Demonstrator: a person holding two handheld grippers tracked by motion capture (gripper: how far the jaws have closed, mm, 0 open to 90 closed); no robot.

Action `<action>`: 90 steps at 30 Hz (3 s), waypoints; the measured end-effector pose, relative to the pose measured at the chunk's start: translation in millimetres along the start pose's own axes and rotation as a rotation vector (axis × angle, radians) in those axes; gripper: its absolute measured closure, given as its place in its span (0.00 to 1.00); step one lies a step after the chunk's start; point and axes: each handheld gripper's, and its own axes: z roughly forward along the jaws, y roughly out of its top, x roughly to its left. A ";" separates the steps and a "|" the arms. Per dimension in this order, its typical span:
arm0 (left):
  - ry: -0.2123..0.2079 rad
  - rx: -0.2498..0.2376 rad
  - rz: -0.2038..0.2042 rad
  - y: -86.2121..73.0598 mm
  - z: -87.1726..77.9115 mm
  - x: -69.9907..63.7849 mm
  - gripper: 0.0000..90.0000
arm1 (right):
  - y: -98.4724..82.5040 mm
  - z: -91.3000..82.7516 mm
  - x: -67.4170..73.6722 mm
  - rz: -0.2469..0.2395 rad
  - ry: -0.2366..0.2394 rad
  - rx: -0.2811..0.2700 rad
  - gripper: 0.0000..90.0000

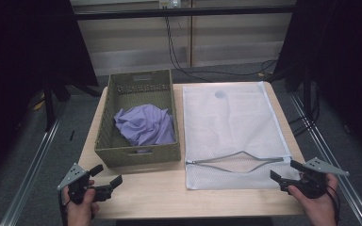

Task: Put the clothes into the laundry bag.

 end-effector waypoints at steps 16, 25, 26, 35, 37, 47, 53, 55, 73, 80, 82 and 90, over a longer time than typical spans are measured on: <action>-0.068 0.161 0.085 2.5 77.6 -84.7 0.85 | 31.1 52.1 37.5 -0.114 0.020 0.061 0.22; -0.171 0.228 0.117 -0.8 127.1 -130.2 1.00 | 36.2 90.0 41.7 -0.179 -0.003 0.130 0.24; -0.184 0.231 0.133 -0.5 132.3 -136.2 1.00 | 36.0 92.9 41.3 -0.174 -0.004 0.137 0.24; -0.277 0.304 0.192 -3.2 181.0 -177.6 1.00 | 27.3 108.7 45.0 -0.189 -0.016 0.184 0.27; -0.263 0.336 0.191 -7.1 187.5 -181.6 1.00 | 27.4 110.0 45.4 -0.179 -0.037 0.194 0.28; -0.233 0.406 0.189 -10.5 194.1 -180.8 1.00 | 31.4 117.3 44.6 -0.174 -0.041 0.213 0.43; -0.230 0.413 0.182 -9.6 190.9 -176.3 1.00 | 47.8 114.0 45.7 -0.172 -0.028 0.228 0.91; -0.226 0.413 0.185 -9.2 189.0 -173.2 1.00 | 56.7 109.3 48.0 -0.153 -0.002 0.189 0.97; -0.182 0.197 0.199 17.1 151.4 -139.4 0.89 | 86.3 72.5 57.1 -0.080 0.080 -0.034 0.98; -0.188 0.046 0.205 42.5 126.0 -130.4 0.58 | 82.5 73.9 56.9 -0.079 0.087 -0.023 0.98; -0.183 0.021 0.190 51.3 119.8 -129.8 0.50 | 82.4 74.0 58.2 -0.083 0.088 -0.021 0.98; -0.097 -0.045 0.193 97.3 101.0 -110.2 0.18 | 80.0 75.0 61.0 -0.094 0.095 -0.021 0.97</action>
